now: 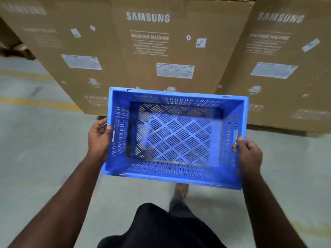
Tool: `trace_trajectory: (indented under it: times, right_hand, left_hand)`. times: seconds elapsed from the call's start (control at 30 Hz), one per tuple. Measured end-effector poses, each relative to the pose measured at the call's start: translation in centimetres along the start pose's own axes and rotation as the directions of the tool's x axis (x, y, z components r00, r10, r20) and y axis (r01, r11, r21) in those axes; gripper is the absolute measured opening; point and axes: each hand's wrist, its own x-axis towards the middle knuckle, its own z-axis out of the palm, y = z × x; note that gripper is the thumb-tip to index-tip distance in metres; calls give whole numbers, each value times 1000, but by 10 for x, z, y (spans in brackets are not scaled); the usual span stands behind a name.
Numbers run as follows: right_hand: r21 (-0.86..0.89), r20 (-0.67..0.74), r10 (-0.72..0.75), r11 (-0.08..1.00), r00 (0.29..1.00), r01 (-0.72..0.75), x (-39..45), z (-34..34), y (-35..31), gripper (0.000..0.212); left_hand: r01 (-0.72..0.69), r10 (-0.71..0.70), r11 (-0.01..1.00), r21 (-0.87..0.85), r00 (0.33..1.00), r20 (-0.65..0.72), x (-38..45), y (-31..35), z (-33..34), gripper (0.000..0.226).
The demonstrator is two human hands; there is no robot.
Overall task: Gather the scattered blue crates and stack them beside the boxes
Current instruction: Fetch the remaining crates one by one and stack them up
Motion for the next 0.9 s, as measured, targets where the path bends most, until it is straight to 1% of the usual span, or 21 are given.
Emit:
trace_trajectory:
  times: [0.1, 0.17, 0.23, 0.3, 0.33, 0.4, 0.47, 0.53, 0.6, 0.67, 0.7, 0.77, 0.8, 0.87, 0.9]
  right_hand:
    - [13, -43, -7, 1000, 999, 7, 64, 24, 0, 24]
    - [-6, -72, -39, 999, 997, 39, 109, 44, 1, 20]
    - [-119, -127, -86, 990, 988, 70, 148, 60, 8, 26]
    - [-215, -176, -134, 972, 975, 94, 180, 73, 21, 31]
    - [-224, -200, -144, 970, 969, 98, 194, 79, 27, 31]
    - [-242, -241, -165, 965, 956, 106, 220, 90, 38, 35]
    - [-274, -239, -178, 956, 955, 109, 242, 103, 45, 49]
    - [-351, -212, -196, 930, 957, 112, 262, 114, 56, 54]
    - [-463, -162, -211, 879, 964, 115, 276, 128, 71, 52]
    - [-550, -134, -199, 830, 971, 94, 286, 139, 89, 45]
    - [-570, -138, -187, 818, 973, 76, 290, 144, 97, 42]
    - [-594, -156, -161, 804, 975, 38, 298, 149, 115, 44]
    - [-610, -157, -137, 792, 978, 13, 302, 150, 122, 45]
    - [-659, -149, -74, 751, 986, -43, 308, 152, 133, 45]
    - [-681, -139, -53, 730, 989, -57, 310, 152, 136, 46]
  left_hand:
    - [-6, 6, 1000, 10, 1000, 28, 51, 3, 48, 20]
    - [11, -12, 1000, 13, 999, 49, 88, 0, 80, 20]
    - [29, -30, 1000, 11, 998, 51, 120, -3, 113, 23]
    - [51, -53, 998, 37, 997, 53, 148, -9, 140, 20]
    - [49, -53, 997, 54, 997, 63, 162, -13, 152, 24]
    - [68, -75, 994, 82, 993, 88, 188, -24, 168, 23]
    - [84, -93, 993, 78, 990, 110, 215, -44, 174, 21]
    - [120, -130, 989, 89, 985, 113, 243, -69, 179, 25]
    - [140, -153, 982, 123, 983, 102, 262, -92, 184, 21]
    - [148, -164, 976, 161, 983, 88, 274, -104, 193, 16]
    - [140, -158, 973, 181, 983, 92, 283, -113, 195, 16]
    - [131, -155, 968, 216, 983, 99, 292, -114, 202, 25]
    - [136, -161, 966, 220, 982, 100, 296, -115, 205, 23]
    - [159, -184, 963, 217, 978, 100, 294, -113, 212, 10]
    - [161, -184, 964, 212, 979, 93, 292, -113, 216, 13]
